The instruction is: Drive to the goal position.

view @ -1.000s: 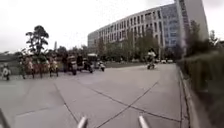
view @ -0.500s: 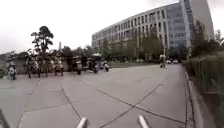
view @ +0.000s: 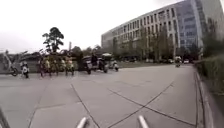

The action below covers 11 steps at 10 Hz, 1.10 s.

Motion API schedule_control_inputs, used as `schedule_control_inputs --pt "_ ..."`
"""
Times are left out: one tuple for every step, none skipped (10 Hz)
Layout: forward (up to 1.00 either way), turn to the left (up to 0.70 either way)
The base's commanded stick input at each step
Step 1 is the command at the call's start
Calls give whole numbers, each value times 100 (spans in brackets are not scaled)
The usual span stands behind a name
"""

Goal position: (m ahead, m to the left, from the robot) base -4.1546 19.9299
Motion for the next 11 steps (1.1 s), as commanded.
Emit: schedule_control_inputs --pt "0 70" --pt "0 70" --pt "0 70" --pt "0 70" --pt "0 70" --pt "0 70" --pt "0 70" --pt "0 70" --pt "0 70" --pt "0 70" --pt "0 70"
